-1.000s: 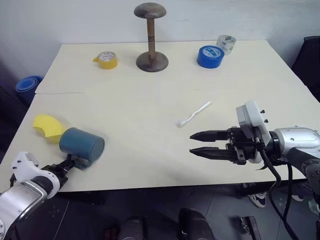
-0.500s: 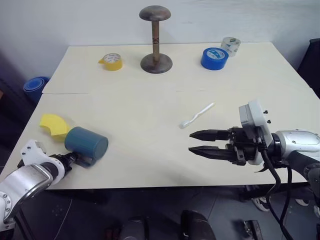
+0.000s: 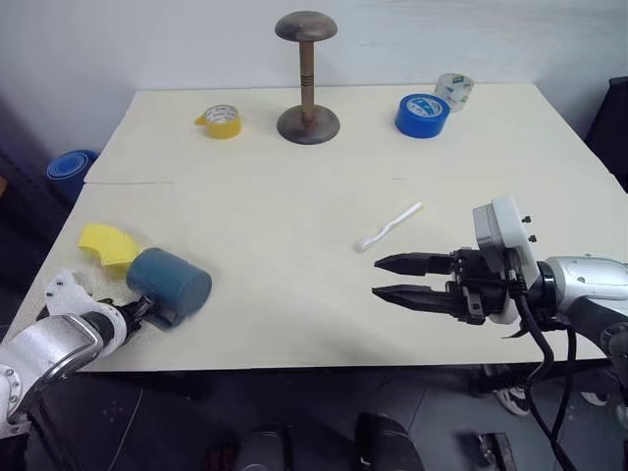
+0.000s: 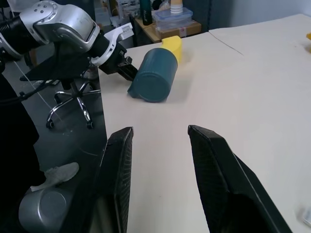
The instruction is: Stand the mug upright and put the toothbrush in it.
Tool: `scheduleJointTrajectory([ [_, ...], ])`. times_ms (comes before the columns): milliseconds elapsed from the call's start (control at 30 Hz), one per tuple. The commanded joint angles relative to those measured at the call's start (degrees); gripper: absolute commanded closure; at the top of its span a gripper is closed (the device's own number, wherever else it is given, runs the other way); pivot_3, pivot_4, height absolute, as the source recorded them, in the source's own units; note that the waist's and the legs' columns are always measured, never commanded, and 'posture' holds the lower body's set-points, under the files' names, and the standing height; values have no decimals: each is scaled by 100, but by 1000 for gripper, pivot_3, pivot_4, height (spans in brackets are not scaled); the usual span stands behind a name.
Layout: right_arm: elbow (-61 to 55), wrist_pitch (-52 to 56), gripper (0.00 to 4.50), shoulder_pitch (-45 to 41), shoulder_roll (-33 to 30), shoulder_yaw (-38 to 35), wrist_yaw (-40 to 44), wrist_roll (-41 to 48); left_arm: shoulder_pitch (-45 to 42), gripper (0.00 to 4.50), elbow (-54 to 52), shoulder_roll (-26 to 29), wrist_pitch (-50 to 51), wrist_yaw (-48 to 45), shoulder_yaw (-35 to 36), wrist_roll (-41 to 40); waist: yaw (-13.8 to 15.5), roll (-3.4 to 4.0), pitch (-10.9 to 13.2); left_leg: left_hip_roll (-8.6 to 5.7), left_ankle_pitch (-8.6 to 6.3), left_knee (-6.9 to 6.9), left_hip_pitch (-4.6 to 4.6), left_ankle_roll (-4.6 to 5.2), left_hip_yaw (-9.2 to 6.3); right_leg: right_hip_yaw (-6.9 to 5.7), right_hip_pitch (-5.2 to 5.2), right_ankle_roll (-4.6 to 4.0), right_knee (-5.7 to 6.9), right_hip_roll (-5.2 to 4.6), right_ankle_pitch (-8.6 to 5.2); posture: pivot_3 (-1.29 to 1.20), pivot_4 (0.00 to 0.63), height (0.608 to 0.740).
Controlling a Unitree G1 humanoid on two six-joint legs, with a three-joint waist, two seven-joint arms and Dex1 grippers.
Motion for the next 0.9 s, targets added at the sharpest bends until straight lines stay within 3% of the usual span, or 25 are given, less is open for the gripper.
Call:
scheduleJointTrajectory([
  [33, -125, -62, 2686, 18, -126, -296, -42, 53, -217, 4448, -323, 385, 290, -1047, -369, 1128, 3, -1, 1, 0, 0, -5, 0, 0, 2, -1, -1, 0, -6, 1, 0, 0, 150, 740],
  [133, -93, -53, 2686, 63, -134, -387, -94, 37, -685, 4448, -822, 580, 138, -2218, -521, 2106, 6, -24, 13, 0, 2, -8, -16, -3, 34, -19, -2, -1, -18, 7, -1, 0, 150, 740],
  [300, -98, -84, 2686, 141, -110, -473, -260, 0, -1293, 4448, -1156, 382, -152, -3430, -769, 3130, -28, -51, 29, 1, 1, -46, -31, -4, 56, -19, -22, 8, -27, 12, 5, 0, 150, 740],
  [400, -122, -108, 2686, 278, 69, -579, -647, -48, -2220, 4448, -1116, 211, -745, -4598, -1808, 4688, 1, -65, 38, 1, 1, -60, -38, -5, 65, -25, -36, 11, -29, 15, 6, 0, 150, 740],
  [567, -293, -200, 2686, 567, 279, -601, -1118, -246, -3078, 4448, -239, -513, -1985, -5795, -3018, 6917, 12, -78, 41, -4, 4, -52, -94, -8, 68, -40, -72, 33, -50, 19, 18, 0, 150, 740],
  [733, -426, -182, 2686, 751, 453, -768, -1534, -152, -3227, 4448, 509, -1344, -3278, -6544, -3568, 8387, -22, -108, 59, 3, 6, -53, -105, -6, 78, -58, -91, 44, -49, 19, 24, 0, 150, 740],
  [900, -560, -130, 2686, 887, 433, -896, -1685, -12, -2961, 4448, 1145, -2079, -4132, -6773, -3589, 9224, 1, -114, 63, 4, 7, -41, -108, -4, 77, -59, -88, 50, -48, 15, 28, 0, 150, 740],
])
